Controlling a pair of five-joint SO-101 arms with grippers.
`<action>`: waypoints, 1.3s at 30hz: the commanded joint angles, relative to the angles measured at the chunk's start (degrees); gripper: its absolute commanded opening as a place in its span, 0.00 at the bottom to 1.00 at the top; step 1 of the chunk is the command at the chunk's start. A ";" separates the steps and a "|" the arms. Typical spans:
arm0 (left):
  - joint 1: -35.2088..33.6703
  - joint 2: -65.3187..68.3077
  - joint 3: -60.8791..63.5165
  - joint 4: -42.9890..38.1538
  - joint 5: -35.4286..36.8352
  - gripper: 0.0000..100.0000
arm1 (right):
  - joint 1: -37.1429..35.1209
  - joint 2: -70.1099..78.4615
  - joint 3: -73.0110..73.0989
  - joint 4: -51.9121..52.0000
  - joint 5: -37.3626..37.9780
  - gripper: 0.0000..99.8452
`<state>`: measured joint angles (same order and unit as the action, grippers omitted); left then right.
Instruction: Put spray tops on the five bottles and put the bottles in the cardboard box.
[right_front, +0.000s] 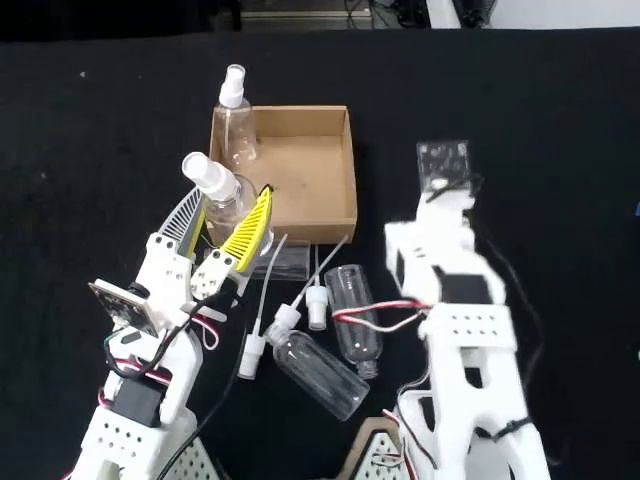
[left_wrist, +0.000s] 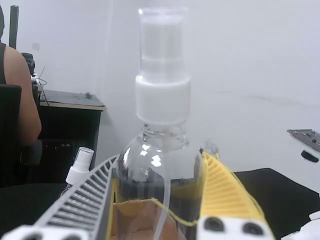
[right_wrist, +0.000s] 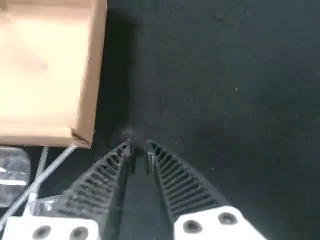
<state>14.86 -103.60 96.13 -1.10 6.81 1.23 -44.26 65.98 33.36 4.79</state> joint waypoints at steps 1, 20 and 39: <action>0.66 -0.88 1.27 -0.35 0.44 0.03 | 2.90 -0.75 4.79 -9.32 0.18 0.01; 0.66 -0.88 1.27 -0.35 0.44 0.03 | 2.99 -0.75 15.16 -23.47 0.79 0.01; -0.66 -0.88 1.19 -1.49 0.09 0.03 | 2.99 -0.75 15.08 -23.47 0.79 0.01</action>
<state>17.49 -103.60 96.13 -1.10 6.81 3.34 -44.26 81.36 11.82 5.14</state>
